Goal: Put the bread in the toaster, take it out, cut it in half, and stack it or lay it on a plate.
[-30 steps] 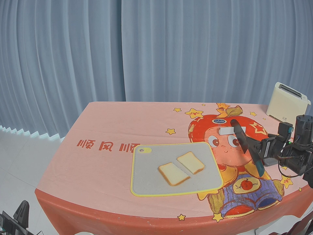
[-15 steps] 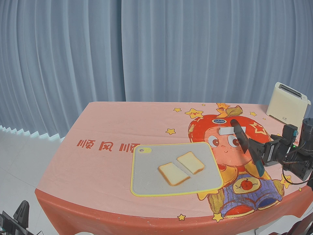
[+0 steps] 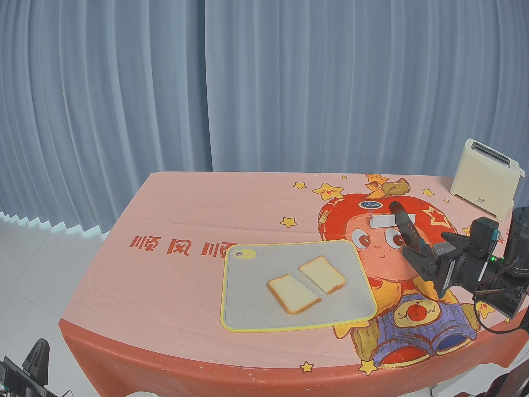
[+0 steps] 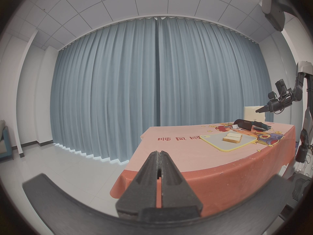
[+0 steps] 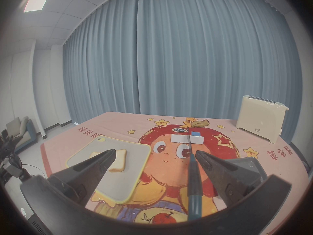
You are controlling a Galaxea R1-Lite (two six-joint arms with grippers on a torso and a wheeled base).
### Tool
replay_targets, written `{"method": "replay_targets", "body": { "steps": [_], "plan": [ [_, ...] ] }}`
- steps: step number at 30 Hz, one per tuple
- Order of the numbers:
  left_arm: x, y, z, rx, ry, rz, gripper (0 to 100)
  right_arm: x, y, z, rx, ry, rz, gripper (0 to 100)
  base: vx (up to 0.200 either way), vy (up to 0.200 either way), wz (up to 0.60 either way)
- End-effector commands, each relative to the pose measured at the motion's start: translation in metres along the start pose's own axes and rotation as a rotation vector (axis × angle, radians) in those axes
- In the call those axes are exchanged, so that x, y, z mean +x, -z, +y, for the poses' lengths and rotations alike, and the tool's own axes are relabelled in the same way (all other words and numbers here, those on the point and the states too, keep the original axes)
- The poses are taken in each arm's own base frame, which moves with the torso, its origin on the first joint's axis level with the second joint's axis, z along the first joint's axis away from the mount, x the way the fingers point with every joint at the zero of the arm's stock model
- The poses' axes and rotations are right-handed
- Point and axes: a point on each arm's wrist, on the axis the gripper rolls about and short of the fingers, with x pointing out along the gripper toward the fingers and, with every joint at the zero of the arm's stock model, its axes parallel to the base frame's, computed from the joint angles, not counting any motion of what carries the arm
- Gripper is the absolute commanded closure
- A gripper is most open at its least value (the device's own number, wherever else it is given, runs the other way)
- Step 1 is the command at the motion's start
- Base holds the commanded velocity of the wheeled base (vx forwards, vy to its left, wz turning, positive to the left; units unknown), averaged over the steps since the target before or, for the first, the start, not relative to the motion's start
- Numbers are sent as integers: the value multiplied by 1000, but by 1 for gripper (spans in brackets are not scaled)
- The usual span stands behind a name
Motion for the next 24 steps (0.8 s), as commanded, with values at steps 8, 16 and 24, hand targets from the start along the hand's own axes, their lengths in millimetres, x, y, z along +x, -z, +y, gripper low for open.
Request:
{"method": "replay_targets", "body": {
  "steps": [8, 16, 24],
  "plan": [
    [0, 5, 0, 0, 0, 0, 100, -9, 9, 26, -50, -150, 24, 0, 0, 0, 0],
    [0, 5, 0, 0, -1, 0, 100, -11, 12, 33, -54, -186, 34, 0, 0, 0, 0],
    [0, 5, 0, 0, -1, 0, 100, -11, 11, 39, -60, -209, 26, 0, 0, 0, 0]
  ]
}}
